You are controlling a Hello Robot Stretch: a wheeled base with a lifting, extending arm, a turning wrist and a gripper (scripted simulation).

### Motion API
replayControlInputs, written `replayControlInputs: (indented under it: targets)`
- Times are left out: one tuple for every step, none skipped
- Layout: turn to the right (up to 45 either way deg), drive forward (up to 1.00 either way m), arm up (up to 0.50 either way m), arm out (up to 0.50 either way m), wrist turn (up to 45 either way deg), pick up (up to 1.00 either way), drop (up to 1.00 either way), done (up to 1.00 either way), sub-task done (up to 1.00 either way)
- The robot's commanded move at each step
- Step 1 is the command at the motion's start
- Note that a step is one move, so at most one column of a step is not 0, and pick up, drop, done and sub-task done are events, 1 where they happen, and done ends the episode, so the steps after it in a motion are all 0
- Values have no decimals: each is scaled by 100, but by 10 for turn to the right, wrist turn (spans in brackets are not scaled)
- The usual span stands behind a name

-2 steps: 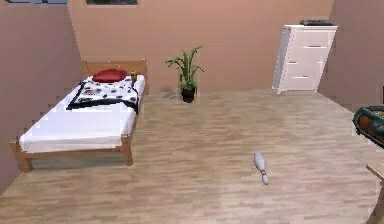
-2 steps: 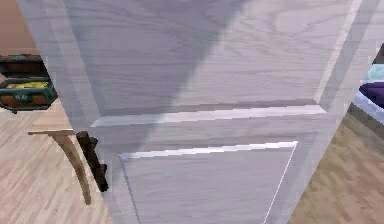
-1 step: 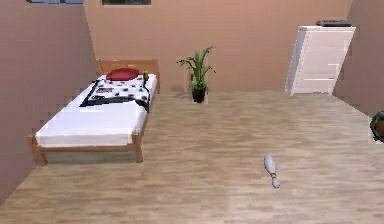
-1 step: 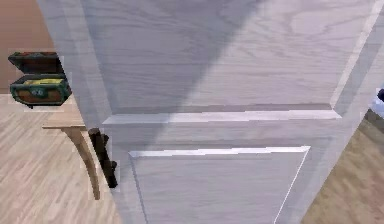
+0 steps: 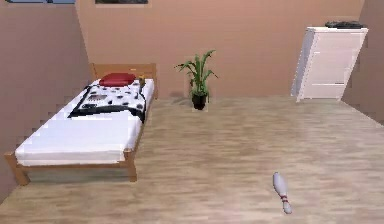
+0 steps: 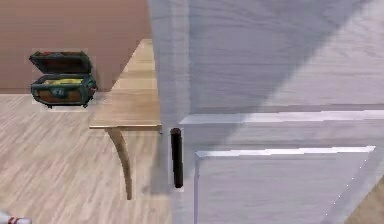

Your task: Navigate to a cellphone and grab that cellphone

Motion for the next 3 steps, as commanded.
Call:
replayControlInputs:
  targets:
    - [390, 0, 0, 0, 0, 0, 0, 0, 0]
    - [0, 95, 0, 0, 0, 0, 0, 0, 0]
    - [-60, 0, 0, 0, 0, 0, 0, 0, 0]
